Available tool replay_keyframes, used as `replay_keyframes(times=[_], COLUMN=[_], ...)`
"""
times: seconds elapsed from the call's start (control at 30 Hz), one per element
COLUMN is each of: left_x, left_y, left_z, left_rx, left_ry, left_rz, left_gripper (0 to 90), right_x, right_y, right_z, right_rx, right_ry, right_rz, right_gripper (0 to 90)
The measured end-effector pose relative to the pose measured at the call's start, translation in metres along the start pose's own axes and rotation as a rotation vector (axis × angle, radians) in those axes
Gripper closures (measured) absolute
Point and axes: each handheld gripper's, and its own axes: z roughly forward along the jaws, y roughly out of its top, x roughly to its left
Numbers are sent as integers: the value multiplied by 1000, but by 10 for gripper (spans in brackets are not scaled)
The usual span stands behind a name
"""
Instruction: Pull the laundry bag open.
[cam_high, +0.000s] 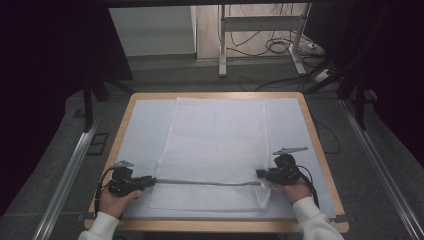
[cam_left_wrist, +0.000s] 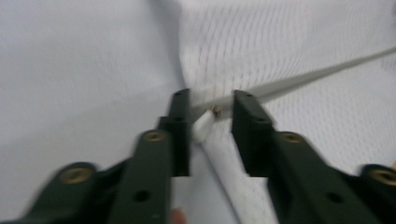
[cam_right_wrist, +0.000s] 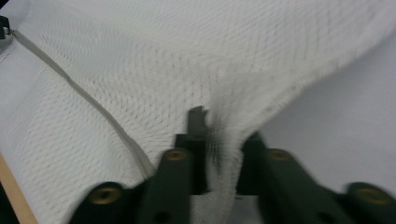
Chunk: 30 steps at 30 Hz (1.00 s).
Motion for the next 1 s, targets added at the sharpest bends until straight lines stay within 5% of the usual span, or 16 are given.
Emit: replay_keyframes(times=[0.1,0.27,0.3,0.43,0.6,1.0], left_x=[-7,-17,-19,-23,-22,-20], left_y=[8,18,22,36,44,42], left_z=[-9,-14,-14,-13,-5,-13], left_rx=[-86,-125,-124,-143,-144,-159], left_ry=[7,38,43,54,51,45], left_rz=[20,63,81,132,161,144], left_gripper=[510,396,389,365,350,333], right_x=[0,-1,0,-2,-15,-24], right_y=[2,3,4,4,1,-2], right_z=[-7,-15,-21,-31,-40,-43], right_rx=[-40,-82,-88,-130,-167,-203], right_ry=[-38,-78,-81,-91,-108,-139], right_rz=[4,-3,-37,-86,-82,-59], right_gripper=[476,355,323,285,268,268])
